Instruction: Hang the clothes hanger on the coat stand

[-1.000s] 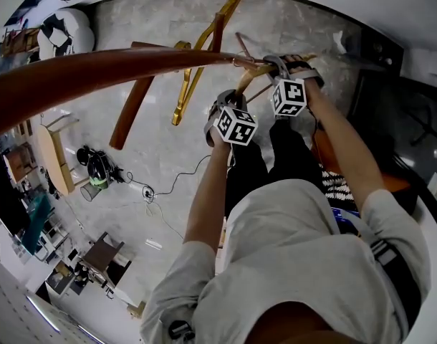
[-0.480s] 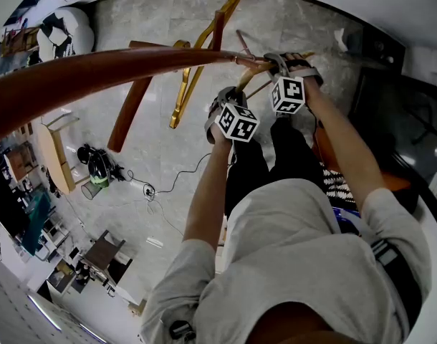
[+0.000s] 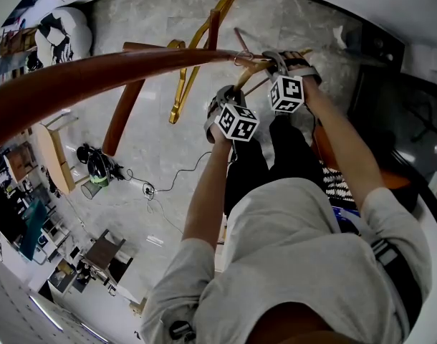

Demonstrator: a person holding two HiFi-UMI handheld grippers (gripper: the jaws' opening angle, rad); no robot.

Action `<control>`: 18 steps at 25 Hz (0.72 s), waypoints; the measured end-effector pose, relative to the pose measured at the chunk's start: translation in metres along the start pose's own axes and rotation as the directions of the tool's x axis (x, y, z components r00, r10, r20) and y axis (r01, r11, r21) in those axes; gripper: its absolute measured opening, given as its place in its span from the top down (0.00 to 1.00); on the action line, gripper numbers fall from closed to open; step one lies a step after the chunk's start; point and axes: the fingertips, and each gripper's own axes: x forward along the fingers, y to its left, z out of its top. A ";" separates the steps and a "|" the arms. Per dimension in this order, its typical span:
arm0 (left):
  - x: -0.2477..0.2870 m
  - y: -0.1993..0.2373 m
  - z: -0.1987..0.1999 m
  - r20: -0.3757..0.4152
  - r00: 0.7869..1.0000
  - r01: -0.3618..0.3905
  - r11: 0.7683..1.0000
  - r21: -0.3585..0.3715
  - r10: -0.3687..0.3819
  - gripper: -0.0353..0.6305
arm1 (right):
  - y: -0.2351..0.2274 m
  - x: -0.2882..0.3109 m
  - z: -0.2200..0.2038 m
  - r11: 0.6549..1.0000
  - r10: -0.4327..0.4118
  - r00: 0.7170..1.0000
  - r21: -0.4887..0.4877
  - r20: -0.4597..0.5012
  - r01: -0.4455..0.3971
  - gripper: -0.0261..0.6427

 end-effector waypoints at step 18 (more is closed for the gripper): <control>0.012 0.010 -0.008 -0.017 1.000 0.006 0.989 -0.145 -0.008 0.85 | -0.014 -0.014 -0.009 0.997 -0.026 0.999 0.069 0.022 0.024 0.74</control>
